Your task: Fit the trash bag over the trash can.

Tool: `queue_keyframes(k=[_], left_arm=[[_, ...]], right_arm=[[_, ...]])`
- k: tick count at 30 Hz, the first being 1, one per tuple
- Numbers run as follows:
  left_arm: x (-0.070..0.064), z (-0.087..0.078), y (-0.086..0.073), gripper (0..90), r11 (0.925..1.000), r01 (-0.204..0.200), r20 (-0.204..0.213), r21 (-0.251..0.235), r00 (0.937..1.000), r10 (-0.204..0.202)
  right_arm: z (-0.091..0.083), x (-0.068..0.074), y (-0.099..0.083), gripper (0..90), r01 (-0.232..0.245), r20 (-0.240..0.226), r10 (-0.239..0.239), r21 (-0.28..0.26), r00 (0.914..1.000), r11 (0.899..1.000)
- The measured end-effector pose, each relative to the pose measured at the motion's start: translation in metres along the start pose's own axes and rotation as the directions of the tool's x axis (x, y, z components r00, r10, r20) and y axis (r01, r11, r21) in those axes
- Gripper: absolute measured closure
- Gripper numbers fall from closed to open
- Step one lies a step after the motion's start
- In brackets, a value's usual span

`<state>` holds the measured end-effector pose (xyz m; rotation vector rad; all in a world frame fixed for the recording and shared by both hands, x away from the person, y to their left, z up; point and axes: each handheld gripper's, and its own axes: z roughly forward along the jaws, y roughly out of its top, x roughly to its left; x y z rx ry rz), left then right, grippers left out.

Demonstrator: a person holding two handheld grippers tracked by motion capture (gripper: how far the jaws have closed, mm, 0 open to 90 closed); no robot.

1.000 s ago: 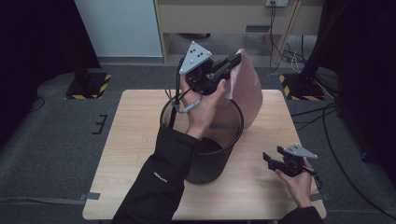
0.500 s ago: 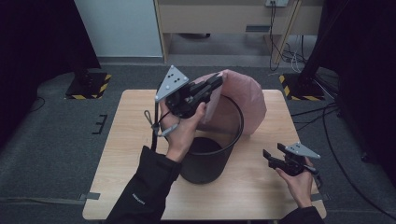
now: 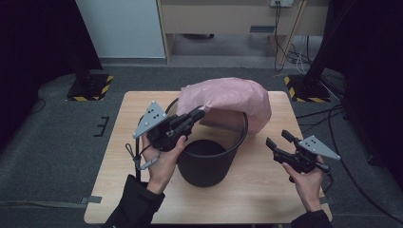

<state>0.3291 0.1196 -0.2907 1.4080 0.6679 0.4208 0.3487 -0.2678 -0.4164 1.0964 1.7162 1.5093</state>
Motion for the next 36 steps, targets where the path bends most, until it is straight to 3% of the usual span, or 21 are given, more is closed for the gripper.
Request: queue_keyframes(k=[4,10,16,23,27,31,36], left_arm=[[0.002,-0.005,-0.013,90.0,0.9995,0.032,0.005,0.004,0.9995,-0.032],[0.006,-0.008,-0.026,90.0,0.9985,0.051,0.003,0.020,0.9987,-0.051],[0.001,-0.010,-0.029,90.0,0.9981,0.060,0.027,0.014,0.9978,-0.061],[-0.010,-0.009,-0.030,90.0,0.9982,0.057,0.065,0.020,0.9962,-0.058],[-0.012,-0.008,-0.031,90.0,0.9980,0.056,0.071,0.029,0.9958,-0.058],[-0.014,-0.005,-0.031,90.0,0.9977,0.059,0.080,0.036,0.9949,-0.061],[-0.017,-0.003,-0.032,89.4,0.9976,0.049,0.089,0.048,0.9946,-0.054]], right_arm=[[0.003,0.020,0.031,28.3,-0.001,-0.066,-0.004,-0.086,0.9978,0.996],[0.013,0.051,0.069,27.2,0.048,-0.130,-0.067,-0.143,0.9892,0.989],[0.028,0.078,0.095,25.6,0.101,-0.180,-0.127,-0.150,0.9754,0.983],[0.043,0.093,0.105,25.5,0.182,-0.198,-0.203,-0.121,0.9589,0.976],[0.048,0.092,0.105,32.5,0.198,-0.209,-0.217,-0.111,0.9534,0.974],[0.048,0.091,0.105,48.6,0.224,-0.218,-0.242,-0.106,0.9455,0.969],[0.046,0.091,0.103,80.9,0.231,-0.248,-0.246,-0.088,0.9368,0.969]])
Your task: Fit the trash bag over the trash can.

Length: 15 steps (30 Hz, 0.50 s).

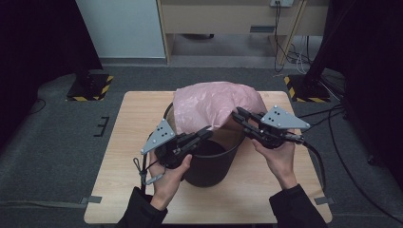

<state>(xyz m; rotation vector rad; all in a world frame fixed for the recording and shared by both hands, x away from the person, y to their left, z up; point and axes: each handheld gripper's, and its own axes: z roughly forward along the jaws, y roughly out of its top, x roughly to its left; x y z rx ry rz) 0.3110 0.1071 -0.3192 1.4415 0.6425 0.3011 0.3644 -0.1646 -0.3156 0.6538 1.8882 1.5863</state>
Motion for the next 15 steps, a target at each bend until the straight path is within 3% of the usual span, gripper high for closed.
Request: queue_keyframes(k=[3,8,10,15], left_arm=[[0.001,-0.004,0.002,86.3,0.9999,0.015,0.023,-0.002,0.9996,-0.015],[0.007,-0.024,0.013,74.6,0.9986,0.025,0.021,-0.048,0.9995,-0.024],[0.013,-0.036,0.018,71.4,0.9971,0.020,-0.011,-0.073,0.9997,-0.021],[0.028,-0.057,0.027,65.9,0.9911,0.049,-0.071,-0.124,0.9958,-0.058]], right_arm=[[-0.002,0.001,0.000,89.2,0.006,-0.009,-0.006,0.003,0.9999,1.000],[-0.006,0.001,-0.008,90.0,0.000,0.000,0.000,0.016,1.0000,1.000],[-0.009,0.000,-0.012,90.0,-0.003,-0.010,0.004,0.016,0.9999,1.000],[-0.015,0.003,-0.015,90.0,0.015,-0.048,-0.014,0.014,0.9987,1.000]])
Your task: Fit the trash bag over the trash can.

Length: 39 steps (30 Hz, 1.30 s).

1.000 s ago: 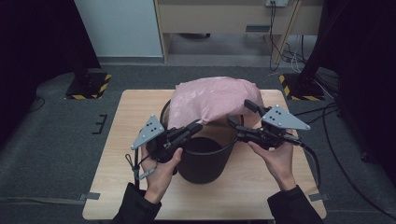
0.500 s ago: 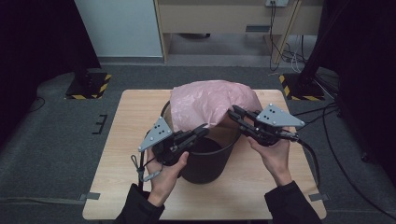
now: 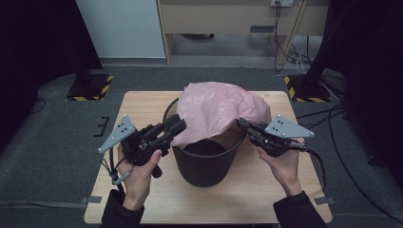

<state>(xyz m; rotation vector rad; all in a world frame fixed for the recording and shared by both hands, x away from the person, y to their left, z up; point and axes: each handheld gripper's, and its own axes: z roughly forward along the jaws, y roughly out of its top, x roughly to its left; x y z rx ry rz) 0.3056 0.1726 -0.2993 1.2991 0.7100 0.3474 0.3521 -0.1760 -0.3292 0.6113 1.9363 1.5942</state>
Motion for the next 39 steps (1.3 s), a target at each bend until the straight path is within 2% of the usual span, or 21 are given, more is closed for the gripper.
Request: queue_keyframes(k=[5,6,10,12,17,20,26,29,33,39], left_arm=[[0.005,0.001,0.000,61.3,0.9994,-0.008,-0.043,0.033,0.9990,0.009],[0.005,0.002,-0.002,60.9,0.9987,-0.021,-0.060,0.047,0.9979,0.024],[0.005,0.000,-0.009,58.2,0.9968,-0.031,-0.083,0.073,0.9958,0.037],[0.006,-0.002,-0.011,57.5,0.9962,-0.035,-0.094,0.080,0.9947,0.043],[0.013,-0.006,-0.013,57.4,0.9955,-0.035,-0.120,0.089,0.9918,0.045],[0.015,-0.008,-0.012,58.2,0.9955,-0.036,-0.121,0.088,0.9915,0.047],[0.009,-0.007,-0.007,59.6,0.9949,-0.049,-0.102,0.088,0.9931,0.058],[0.003,-0.003,-0.004,60.6,0.9944,-0.053,-0.084,0.091,0.9946,0.061],[-0.008,0.006,-0.002,61.4,0.9924,-0.069,-0.056,0.101,0.9956,0.075],[-0.024,0.027,-0.008,60.9,0.9873,-0.074,-0.014,0.141,0.9969,0.077]], right_arm=[[-0.003,0.003,-0.001,90.0,0.009,-0.021,-0.009,0.000,0.9997,1.000],[-0.003,0.003,-0.002,90.0,0.010,-0.021,-0.010,0.003,0.9997,1.000],[-0.004,0.003,-0.004,90.0,0.006,-0.010,-0.006,0.005,0.9999,1.000],[-0.004,0.002,-0.003,90.0,0.001,0.002,-0.001,0.003,1.0000,1.000],[-0.001,-0.004,-0.002,90.0,0.005,0.066,-0.004,-0.015,0.9978,1.000],[0.001,-0.007,-0.002,90.0,0.019,0.076,-0.019,-0.007,0.9969,1.000],[0.001,-0.010,-0.001,90.0,0.050,0.085,-0.049,-0.001,0.9951,0.999],[0.004,-0.007,-0.002,90.0,0.061,0.069,-0.061,0.005,0.9958,0.998],[0.006,-0.002,-0.005,90.0,0.062,0.043,-0.063,0.008,0.9971,0.998],[0.004,0.002,-0.006,90.0,0.052,0.007,-0.052,0.004,0.9986,0.999]])
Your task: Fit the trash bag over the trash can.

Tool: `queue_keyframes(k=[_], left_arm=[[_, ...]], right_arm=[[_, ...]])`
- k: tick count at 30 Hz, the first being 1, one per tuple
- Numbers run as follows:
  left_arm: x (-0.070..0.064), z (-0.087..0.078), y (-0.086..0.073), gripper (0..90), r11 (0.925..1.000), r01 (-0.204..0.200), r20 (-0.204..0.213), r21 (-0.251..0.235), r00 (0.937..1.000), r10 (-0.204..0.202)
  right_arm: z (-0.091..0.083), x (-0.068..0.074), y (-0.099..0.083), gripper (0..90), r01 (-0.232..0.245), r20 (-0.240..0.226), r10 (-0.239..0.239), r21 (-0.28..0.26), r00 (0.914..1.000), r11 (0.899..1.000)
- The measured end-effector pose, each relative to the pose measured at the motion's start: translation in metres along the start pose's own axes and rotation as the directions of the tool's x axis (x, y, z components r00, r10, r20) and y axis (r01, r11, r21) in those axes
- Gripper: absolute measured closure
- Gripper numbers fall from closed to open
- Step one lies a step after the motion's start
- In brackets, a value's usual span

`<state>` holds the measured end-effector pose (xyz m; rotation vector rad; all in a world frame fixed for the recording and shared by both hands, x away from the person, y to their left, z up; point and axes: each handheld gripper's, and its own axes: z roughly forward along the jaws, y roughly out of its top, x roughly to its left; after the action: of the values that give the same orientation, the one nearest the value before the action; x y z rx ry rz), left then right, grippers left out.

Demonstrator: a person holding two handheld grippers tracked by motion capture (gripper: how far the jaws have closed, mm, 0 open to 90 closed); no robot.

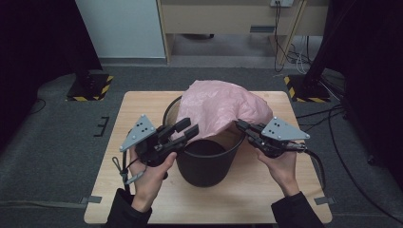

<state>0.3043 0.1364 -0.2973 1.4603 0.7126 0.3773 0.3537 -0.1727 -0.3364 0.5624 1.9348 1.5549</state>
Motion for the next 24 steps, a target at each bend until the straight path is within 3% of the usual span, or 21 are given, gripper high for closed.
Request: queue_keyframes(k=[6,13,24], left_arm=[[-0.012,0.019,-0.003,58.2,0.9983,-0.009,0.021,0.057,0.9998,0.008],[-0.016,0.031,-0.009,58.7,0.9934,-0.018,0.007,0.113,0.9998,0.018],[-0.013,0.036,-0.011,71.3,0.9890,-0.027,-0.016,0.146,0.9994,0.029]], right_arm=[[-0.002,0.005,0.000,90.0,-0.030,-0.038,0.029,-0.032,0.9989,0.999],[-0.001,0.009,0.001,90.0,-0.055,-0.072,0.051,-0.054,0.9961,0.997],[0.000,0.014,0.005,90.0,-0.086,-0.113,0.077,-0.077,0.9905,0.993]])
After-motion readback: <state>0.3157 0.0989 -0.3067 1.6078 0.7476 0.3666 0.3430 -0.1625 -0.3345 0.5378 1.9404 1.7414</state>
